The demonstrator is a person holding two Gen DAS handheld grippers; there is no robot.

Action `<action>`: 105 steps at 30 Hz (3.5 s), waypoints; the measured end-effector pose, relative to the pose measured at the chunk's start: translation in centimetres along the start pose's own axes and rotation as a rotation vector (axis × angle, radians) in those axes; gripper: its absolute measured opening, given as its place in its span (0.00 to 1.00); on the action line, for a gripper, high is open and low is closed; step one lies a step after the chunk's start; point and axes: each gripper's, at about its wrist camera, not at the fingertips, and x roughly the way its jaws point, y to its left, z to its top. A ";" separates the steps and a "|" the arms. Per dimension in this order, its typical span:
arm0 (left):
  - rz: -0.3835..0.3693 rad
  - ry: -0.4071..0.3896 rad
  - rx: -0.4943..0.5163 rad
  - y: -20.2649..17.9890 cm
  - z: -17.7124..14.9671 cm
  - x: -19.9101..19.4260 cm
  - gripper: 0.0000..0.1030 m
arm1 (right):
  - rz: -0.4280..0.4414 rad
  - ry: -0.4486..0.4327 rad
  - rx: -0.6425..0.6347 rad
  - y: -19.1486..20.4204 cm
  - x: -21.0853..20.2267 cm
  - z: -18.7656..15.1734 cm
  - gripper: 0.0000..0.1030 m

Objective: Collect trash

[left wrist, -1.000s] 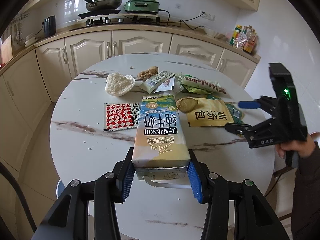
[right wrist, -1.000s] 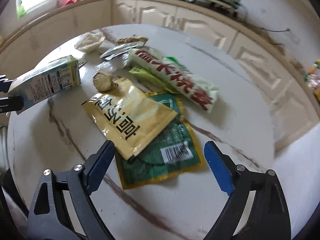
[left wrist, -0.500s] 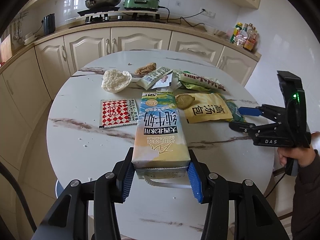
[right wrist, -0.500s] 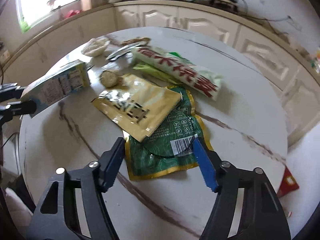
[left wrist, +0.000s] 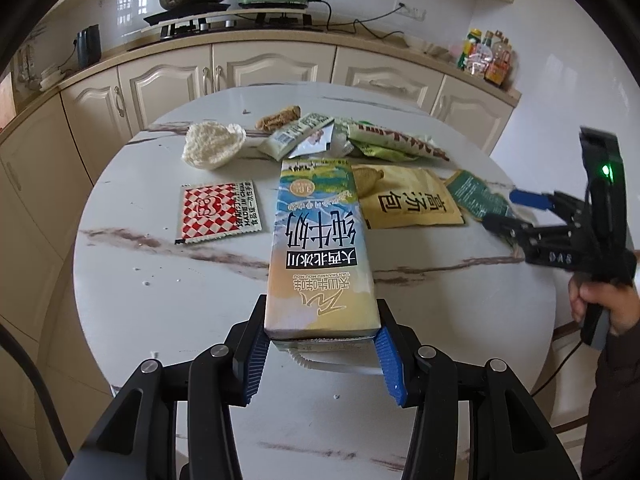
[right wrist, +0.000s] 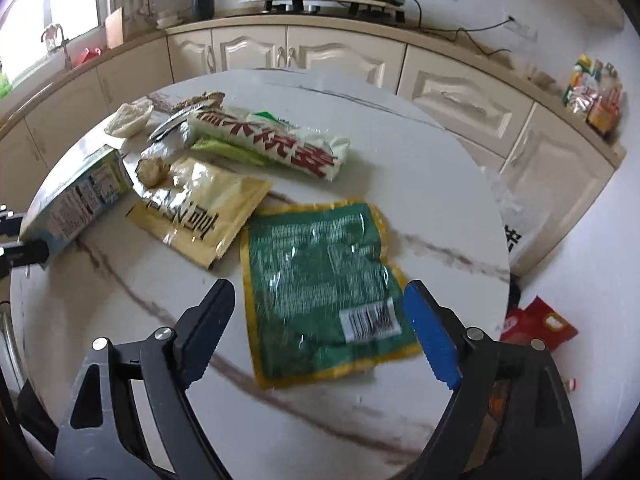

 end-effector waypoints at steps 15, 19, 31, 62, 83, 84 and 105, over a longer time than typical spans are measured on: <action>0.051 0.025 0.019 -1.4 2.5 4.2 0.48 | 0.049 0.023 0.043 -0.6 1.7 0.1 0.83; 0.078 0.011 0.056 -1.8 2.4 4.8 0.43 | 0.030 0.010 0.048 0.1 1.2 -0.2 0.70; 0.013 -0.007 0.055 -1.3 1.4 4.2 0.42 | 0.003 -0.050 0.093 1.3 -0.8 -2.3 0.59; -0.014 -0.066 0.031 -1.1 0.4 0.0 0.43 | 0.081 -0.058 0.269 4.3 -2.8 -2.9 0.65; -0.039 -0.075 0.049 -0.6 0.1 -0.9 0.43 | -0.017 -0.039 0.148 7.9 -2.3 -2.9 0.52; -0.042 -0.079 0.049 -0.6 0.1 -0.9 0.42 | -0.019 -0.040 0.154 7.8 -2.4 -3.0 0.52; -0.052 -0.096 0.019 2.4 -0.9 -2.7 0.43 | -0.010 -0.017 0.130 12.8 -1.8 -0.9 0.72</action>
